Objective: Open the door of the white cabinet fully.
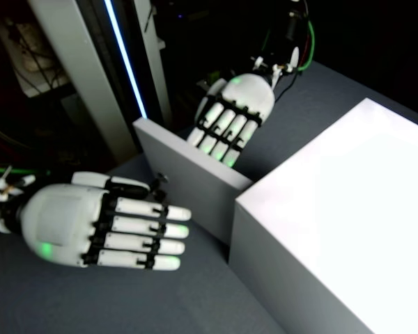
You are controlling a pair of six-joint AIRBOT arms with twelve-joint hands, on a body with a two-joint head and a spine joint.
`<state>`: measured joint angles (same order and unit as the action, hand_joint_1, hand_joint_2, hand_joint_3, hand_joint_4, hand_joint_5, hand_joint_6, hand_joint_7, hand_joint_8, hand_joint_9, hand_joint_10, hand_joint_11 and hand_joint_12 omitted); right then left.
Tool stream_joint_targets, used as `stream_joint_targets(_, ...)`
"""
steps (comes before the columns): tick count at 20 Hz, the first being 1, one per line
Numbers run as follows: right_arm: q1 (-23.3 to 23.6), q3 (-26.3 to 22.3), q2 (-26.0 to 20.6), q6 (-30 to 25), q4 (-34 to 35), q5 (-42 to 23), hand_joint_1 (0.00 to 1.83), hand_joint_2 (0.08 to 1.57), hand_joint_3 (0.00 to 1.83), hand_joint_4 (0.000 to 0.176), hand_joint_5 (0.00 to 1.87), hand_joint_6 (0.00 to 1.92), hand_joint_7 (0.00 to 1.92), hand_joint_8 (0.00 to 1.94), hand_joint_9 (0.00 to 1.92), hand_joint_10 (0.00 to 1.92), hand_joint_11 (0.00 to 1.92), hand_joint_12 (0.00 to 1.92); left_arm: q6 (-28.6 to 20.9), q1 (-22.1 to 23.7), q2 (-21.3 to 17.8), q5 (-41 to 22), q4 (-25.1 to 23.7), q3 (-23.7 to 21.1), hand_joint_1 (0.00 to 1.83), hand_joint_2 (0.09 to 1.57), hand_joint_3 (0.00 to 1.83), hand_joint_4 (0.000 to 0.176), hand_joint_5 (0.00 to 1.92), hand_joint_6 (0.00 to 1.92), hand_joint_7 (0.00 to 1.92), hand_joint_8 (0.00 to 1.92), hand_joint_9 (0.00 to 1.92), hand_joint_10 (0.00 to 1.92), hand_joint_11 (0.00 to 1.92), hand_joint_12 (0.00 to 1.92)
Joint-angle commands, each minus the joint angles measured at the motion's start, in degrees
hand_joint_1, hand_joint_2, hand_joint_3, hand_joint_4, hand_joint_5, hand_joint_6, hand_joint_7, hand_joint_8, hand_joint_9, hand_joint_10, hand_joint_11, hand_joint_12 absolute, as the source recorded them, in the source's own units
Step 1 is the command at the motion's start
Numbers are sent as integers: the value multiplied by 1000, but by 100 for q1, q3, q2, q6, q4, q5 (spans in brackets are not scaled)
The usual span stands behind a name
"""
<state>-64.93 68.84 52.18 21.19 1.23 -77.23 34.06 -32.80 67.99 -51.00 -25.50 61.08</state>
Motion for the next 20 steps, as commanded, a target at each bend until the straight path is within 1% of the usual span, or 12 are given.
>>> stream_joint_targets(1, 55, 28, -4, -54, 193, -676, 485, 1363, 1, 0, 349, 0, 349, 2, 256, 0, 230, 1, -28, 110, 44, -704, 121, 16, 227, 1571, 105, 0, 0, 0, 0, 0, 6, 1, 68, 8)
stream_joint_targets(2, 55, 30, -2, -54, 194, -675, 448, 1359, 0, 0, 348, 0, 354, 2, 263, 2, 242, 6, -27, 136, 87, -689, 119, 41, 303, 1571, 76, 0, 0, 0, 0, 0, 8, 1, 80, 11)
stream_joint_targets(5, 58, 37, 9, -54, 196, -675, 461, 1361, 1, 0, 362, 3, 366, 4, 281, 6, 261, 12, -25, 186, 174, -691, 115, 85, 508, 1541, 0, 0, 12, 3, 4, 1, 41, 6, 106, 18)
stream_joint_targets(8, 58, 37, 8, -76, 197, -675, 460, 1354, 0, 0, 357, 0, 356, 0, 270, 0, 252, 8, -25, 148, 118, -755, 191, 74, 525, 1530, 0, 0, 0, 0, 0, 0, 2, 0, 77, 5)
stream_joint_targets(9, 58, 36, 8, -83, 204, -676, 491, 1355, 0, 0, 356, 2, 335, 1, 261, 1, 240, 2, -18, 85, 48, -820, 280, 46, 418, 1555, 8, 0, 2, 0, 0, 0, 3, 0, 29, 8)
stream_joint_targets(11, 58, 35, 5, -93, 229, -679, 500, 1360, 1, 0, 356, 2, 333, 0, 258, 0, 237, 1, 38, -62, -114, -946, 451, -40, 399, 1555, 7, 0, 0, 0, 0, 0, 0, 0, 23, 10)
stream_joint_targets(12, 58, 31, -8, -95, 254, -691, 505, 1357, 0, 0, 350, 0, 328, 0, 248, 0, 234, 0, 135, -217, -267, -1057, 611, -155, 131, 1570, 176, 0, 42, 4, 64, 6, 76, 7, 119, 39)
stream_joint_targets(13, 58, 19, -27, -95, 284, -723, 505, 1346, 0, 0, 349, 0, 320, 0, 244, 0, 238, 2, 210, -344, -406, -1162, 736, -250, 40, 1571, 208, 0, 80, 6, 100, 6, 102, 6, 140, 38)
stream_joint_targets(14, 57, -3, -52, -95, 328, -785, 505, 1346, 0, 0, 349, 0, 320, 0, 244, 0, 238, 2, 245, -464, -536, -1274, 858, -326, 40, 1571, 208, 0, 80, 6, 100, 6, 102, 6, 140, 38)
stream_joint_targets(15, 56, -34, -74, -95, 407, -886, 516, 1346, 0, 0, 326, 0, 309, 0, 236, 1, 218, 0, 254, -585, -660, -1388, 984, -379, 1, 1571, 197, 0, 195, 12, 181, 10, 168, 11, 191, 47)
stream_joint_targets(17, 38, -57, -112, -94, 543, -1016, 479, 1336, 0, 0, 335, 5, 316, 3, 261, 9, 244, 11, 309, -878, -956, -1650, 1313, -486, 0, 1571, 189, 0, 245, 8, 222, 7, 227, 11, 252, 63)
stream_joint_targets(20, 31, -62, -120, -85, 793, -1224, 432, 1323, 0, 0, 336, 2, 306, 0, 262, 5, 233, 6, 654, -1399, -1399, -2184, 2011, -714, 0, 1571, 120, 0, 236, 1, 190, 1, 212, 1, 225, 45)
